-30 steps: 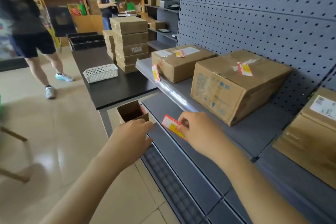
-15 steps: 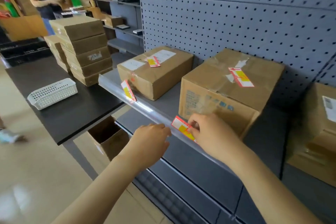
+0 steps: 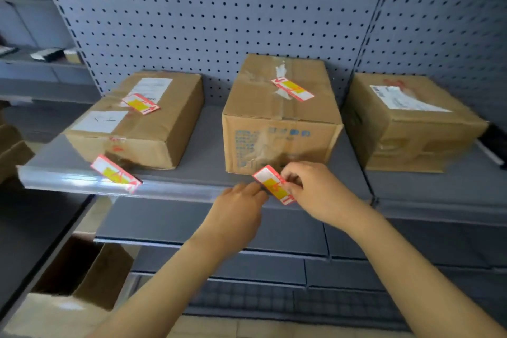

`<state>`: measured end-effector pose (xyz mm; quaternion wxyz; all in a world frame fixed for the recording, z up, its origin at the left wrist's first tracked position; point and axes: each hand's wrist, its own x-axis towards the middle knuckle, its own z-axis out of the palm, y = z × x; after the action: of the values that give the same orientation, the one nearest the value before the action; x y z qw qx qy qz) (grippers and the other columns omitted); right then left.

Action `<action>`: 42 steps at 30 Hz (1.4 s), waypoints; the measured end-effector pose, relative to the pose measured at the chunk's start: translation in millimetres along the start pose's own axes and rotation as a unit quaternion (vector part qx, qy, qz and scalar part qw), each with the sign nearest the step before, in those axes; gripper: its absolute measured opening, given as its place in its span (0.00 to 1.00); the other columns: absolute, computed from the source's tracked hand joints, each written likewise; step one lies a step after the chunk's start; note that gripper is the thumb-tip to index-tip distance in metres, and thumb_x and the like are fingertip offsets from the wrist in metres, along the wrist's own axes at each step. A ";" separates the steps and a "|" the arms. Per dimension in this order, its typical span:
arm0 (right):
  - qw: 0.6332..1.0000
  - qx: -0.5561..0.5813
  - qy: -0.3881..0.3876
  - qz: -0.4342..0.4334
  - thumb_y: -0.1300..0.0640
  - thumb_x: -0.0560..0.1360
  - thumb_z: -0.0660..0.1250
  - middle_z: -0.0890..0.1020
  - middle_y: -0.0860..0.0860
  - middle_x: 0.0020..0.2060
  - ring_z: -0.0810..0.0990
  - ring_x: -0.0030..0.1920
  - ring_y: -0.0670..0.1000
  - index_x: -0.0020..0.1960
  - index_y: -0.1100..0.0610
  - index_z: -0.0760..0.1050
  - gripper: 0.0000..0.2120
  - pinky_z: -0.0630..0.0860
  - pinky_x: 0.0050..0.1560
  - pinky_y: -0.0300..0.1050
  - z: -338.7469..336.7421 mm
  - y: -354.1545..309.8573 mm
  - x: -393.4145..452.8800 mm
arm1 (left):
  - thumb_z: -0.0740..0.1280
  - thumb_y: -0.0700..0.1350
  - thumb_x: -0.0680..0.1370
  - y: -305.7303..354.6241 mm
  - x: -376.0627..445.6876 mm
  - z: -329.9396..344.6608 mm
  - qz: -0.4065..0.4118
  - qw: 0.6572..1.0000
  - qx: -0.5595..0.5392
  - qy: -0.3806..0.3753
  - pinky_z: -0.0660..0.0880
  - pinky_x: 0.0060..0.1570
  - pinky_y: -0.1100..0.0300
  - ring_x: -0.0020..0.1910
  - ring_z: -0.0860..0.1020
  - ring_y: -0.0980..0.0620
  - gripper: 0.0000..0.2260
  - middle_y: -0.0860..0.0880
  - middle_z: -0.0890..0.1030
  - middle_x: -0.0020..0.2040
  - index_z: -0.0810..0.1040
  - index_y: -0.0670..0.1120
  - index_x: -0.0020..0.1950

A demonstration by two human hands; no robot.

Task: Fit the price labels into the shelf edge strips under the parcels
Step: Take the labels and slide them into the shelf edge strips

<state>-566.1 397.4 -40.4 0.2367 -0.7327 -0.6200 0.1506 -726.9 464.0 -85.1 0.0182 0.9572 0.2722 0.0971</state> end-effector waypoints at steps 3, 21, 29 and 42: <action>0.999 -0.011 0.031 0.008 0.63 0.75 0.66 0.78 0.54 0.46 0.77 0.46 0.53 0.48 0.56 0.77 0.04 0.75 0.48 0.49 -2.4 2.9 -3.2 | 0.72 0.39 0.64 -1.1 5.1 4.5 0.007 1.000 -0.003 0.014 0.77 0.36 0.54 0.43 0.79 0.44 0.15 0.48 0.81 0.48 0.80 0.47 0.50; 0.996 -0.068 0.054 -0.028 0.56 0.76 0.65 0.80 0.50 0.45 0.78 0.45 0.52 0.49 0.53 0.77 0.03 0.77 0.41 0.53 19.1 1.3 0.5 | 0.73 0.31 0.59 1.7 5.4 6.1 0.015 0.997 -0.060 0.039 0.75 0.28 0.54 0.33 0.78 0.41 0.12 0.43 0.80 0.39 0.80 0.41 0.40; 0.993 -0.105 0.043 -0.037 0.56 0.77 0.65 0.79 0.50 0.54 0.75 0.56 0.52 0.61 0.52 0.73 0.13 0.77 0.48 0.52 23.2 2.6 -0.8 | 0.74 0.38 0.63 1.7 2.8 1.3 0.018 0.999 -0.018 0.042 0.76 0.31 0.54 0.35 0.79 0.44 0.10 0.46 0.81 0.41 0.81 0.44 0.43; 0.967 -0.220 0.116 0.051 0.58 0.73 0.68 0.78 0.54 0.51 0.73 0.55 0.57 0.58 0.56 0.75 0.13 0.72 0.50 0.52 -19.7 32.9 -64.4 | 0.71 0.45 0.70 70.8 44.0 -32.0 0.113 0.993 -0.024 0.032 0.75 0.35 0.53 0.41 0.81 0.40 0.09 0.43 0.82 0.42 0.79 0.43 0.48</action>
<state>-540.4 327.3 -46.0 0.1321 -0.8100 -0.5679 -0.0635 -659.9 426.3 -39.8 0.0219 0.9775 0.1602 0.1353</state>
